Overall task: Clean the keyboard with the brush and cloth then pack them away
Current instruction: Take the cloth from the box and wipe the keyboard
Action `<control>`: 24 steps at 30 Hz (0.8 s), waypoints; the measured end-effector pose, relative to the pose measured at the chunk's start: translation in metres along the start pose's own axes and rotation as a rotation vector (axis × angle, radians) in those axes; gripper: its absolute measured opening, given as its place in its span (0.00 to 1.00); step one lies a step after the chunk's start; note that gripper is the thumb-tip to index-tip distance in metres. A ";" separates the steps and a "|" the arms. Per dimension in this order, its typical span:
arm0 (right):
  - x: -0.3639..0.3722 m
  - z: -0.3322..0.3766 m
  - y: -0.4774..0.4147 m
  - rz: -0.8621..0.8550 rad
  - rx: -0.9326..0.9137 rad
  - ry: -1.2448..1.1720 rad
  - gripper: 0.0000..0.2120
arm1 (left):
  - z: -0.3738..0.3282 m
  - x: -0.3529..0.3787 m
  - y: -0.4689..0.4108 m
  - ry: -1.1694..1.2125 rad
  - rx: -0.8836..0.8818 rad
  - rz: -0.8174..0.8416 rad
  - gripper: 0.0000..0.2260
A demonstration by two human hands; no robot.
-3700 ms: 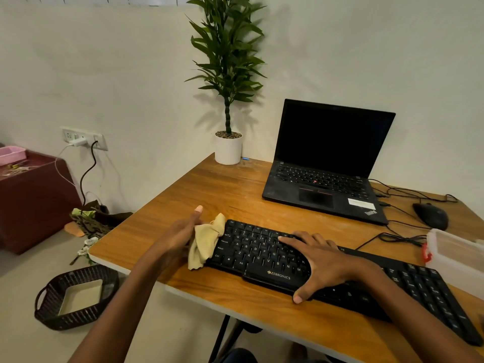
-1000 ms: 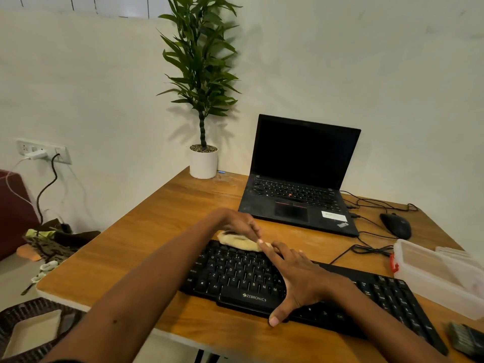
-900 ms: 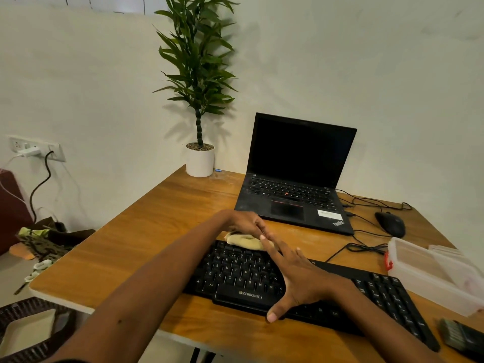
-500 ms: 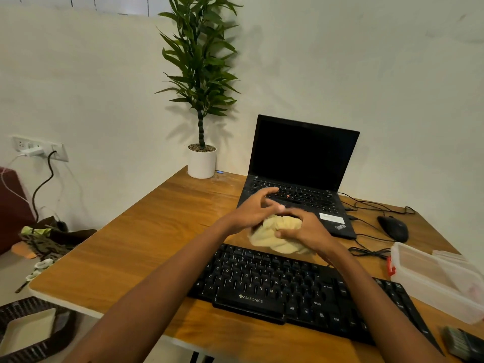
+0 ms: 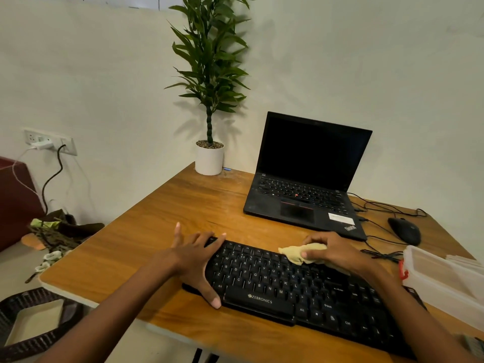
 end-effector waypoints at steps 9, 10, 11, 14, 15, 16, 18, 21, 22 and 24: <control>0.097 0.085 -0.068 0.143 -0.149 0.007 0.13 | 0.002 0.013 0.004 0.263 0.121 -0.152 0.63; 0.104 0.091 -0.073 0.158 -0.160 0.015 0.13 | 0.002 0.014 0.005 0.274 0.118 -0.159 0.63; 0.106 0.094 -0.076 0.176 -0.162 0.031 0.14 | 0.002 0.014 0.006 0.276 0.110 -0.158 0.64; 0.090 0.087 -0.076 0.236 -0.137 0.138 0.16 | 0.002 0.013 0.008 0.238 0.076 -0.148 0.63; 0.080 0.080 -0.072 0.249 -0.123 0.174 0.16 | 0.001 0.011 0.008 0.218 0.064 -0.148 0.64; 0.069 0.072 -0.067 0.254 -0.111 0.204 0.15 | 0.000 0.010 0.007 0.195 0.057 -0.149 0.64; 0.045 0.054 -0.052 0.255 -0.100 0.260 0.16 | -0.001 0.008 0.007 0.163 0.045 -0.143 0.67; 0.002 0.023 -0.026 0.240 -0.041 0.427 0.16 | -0.003 0.008 0.007 0.146 0.038 -0.122 0.70; -0.012 0.013 -0.018 0.234 -0.018 0.476 0.16 | -0.003 0.007 0.008 0.142 0.033 -0.116 0.71; -0.037 -0.004 0.000 0.220 0.046 0.534 0.17 | -0.003 0.005 0.009 0.133 0.021 -0.107 0.71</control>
Point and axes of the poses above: each hand's wrist, its own y-axis away from the middle knuckle, its own x-axis out of the palm, z = x × y, the point moved 3 cm from there along -y, towards the middle knuckle, and after that the axes turned 2 degrees about x, right-handed, at the moved point
